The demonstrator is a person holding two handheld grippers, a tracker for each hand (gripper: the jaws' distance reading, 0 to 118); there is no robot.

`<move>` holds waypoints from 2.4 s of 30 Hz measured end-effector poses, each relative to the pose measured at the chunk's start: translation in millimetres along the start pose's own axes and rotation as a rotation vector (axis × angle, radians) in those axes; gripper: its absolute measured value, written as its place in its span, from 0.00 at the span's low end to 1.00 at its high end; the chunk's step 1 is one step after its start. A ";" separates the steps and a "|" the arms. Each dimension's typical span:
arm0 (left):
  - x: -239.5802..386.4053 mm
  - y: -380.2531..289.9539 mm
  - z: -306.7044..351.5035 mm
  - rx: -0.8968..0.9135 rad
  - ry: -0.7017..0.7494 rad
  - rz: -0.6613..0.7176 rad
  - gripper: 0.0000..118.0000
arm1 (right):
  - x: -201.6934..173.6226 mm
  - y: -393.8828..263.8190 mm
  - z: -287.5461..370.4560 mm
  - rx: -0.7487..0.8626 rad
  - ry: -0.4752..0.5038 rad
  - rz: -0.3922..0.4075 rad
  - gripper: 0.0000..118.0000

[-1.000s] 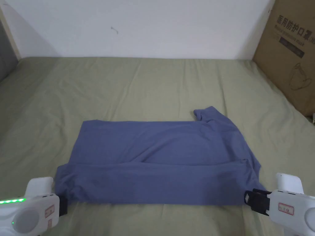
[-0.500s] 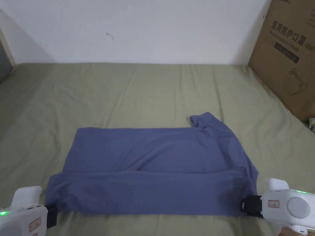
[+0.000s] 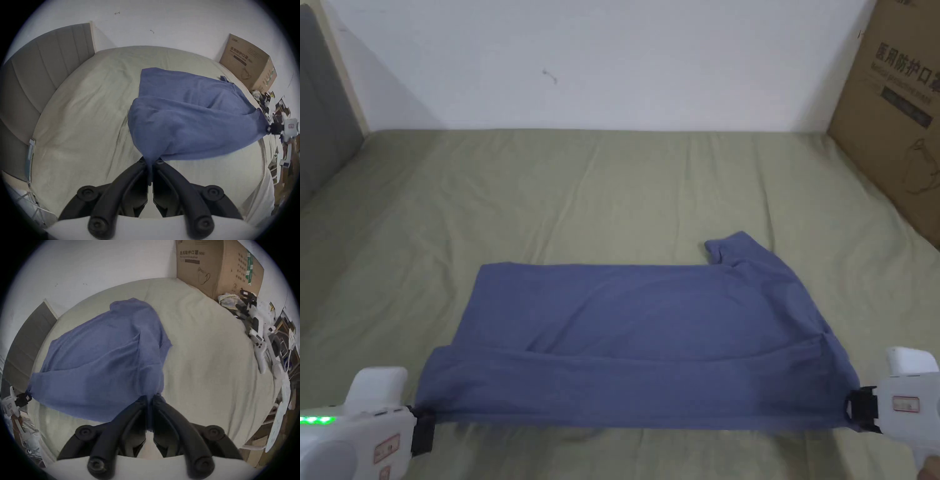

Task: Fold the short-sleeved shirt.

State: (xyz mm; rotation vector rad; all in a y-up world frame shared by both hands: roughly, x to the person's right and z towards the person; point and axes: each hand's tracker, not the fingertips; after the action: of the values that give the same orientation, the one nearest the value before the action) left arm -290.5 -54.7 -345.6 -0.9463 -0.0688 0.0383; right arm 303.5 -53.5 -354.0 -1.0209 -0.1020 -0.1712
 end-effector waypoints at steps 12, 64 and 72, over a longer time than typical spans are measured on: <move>1.2 -66.7 3.8 -0.074 0.030 -0.013 0.03 | 17.7 -69.5 -1.4 -0.050 0.012 -0.044 0.13; 46.0 82.4 -75.2 0.022 -0.043 0.034 0.00 | -26.8 203.9 -169.9 -0.025 -0.009 0.109 0.00; 48.9 88.2 -68.3 0.024 -0.031 0.040 0.00 | -37.9 202.6 -145.6 0.022 0.022 0.106 0.00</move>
State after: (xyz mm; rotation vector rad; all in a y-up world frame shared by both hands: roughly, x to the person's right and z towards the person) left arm -236.9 -55.3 -454.9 -0.9230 -0.0779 0.0906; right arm 305.4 -70.8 -605.8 -0.9997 -0.0294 -0.0842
